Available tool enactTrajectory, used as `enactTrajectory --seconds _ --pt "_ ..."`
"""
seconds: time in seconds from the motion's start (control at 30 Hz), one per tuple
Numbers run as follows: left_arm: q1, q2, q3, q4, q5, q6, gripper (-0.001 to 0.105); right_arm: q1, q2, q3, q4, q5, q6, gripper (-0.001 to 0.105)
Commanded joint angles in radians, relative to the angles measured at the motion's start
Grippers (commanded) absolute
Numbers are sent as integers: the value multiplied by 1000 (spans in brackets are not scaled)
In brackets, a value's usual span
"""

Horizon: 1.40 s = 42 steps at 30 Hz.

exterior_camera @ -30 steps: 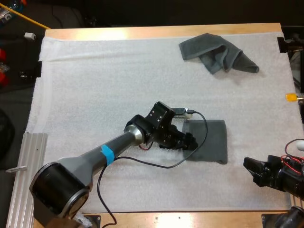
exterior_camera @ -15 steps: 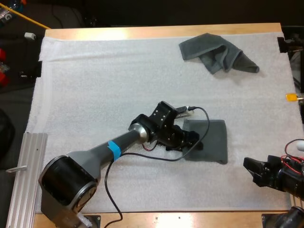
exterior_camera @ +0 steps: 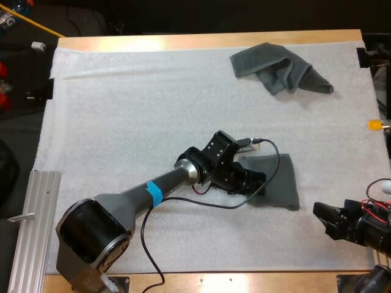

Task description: Pick towel from pile, fold and stack

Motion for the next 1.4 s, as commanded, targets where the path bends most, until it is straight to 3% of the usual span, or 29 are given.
enactTrajectory --seconds 0.0,0.2,0.43,0.5,0.53,0.73,1.07,1.23,1.37 --pt "-1 -2 -5 4 16 18 3 2 0 -2 2 6 -1 68" --pt "25 -33 -10 102 -1 132 0 2 0 -2 2 6 -1 68" --pt "146 -129 -10 311 -136 347 0 2 0 -2 2 6 -1 68" --pt "202 -163 -10 383 -197 420 0 2 0 -2 2 6 -1 68" --pt "252 -187 -10 450 -264 492 0 2 0 -2 2 6 -1 68" --pt "423 -231 -10 622 -464 676 0 2 0 -2 2 3 -1 68" --pt "646 -232 -10 759 -757 828 0 2 0 -2 2 -7 -1 68" --pt "731 -232 -10 762 -831 845 0 2 0 -2 2 -47 -1 68" --pt "802 -232 -10 764 -833 865 0 2 0 -2 2 -87 -1 68"
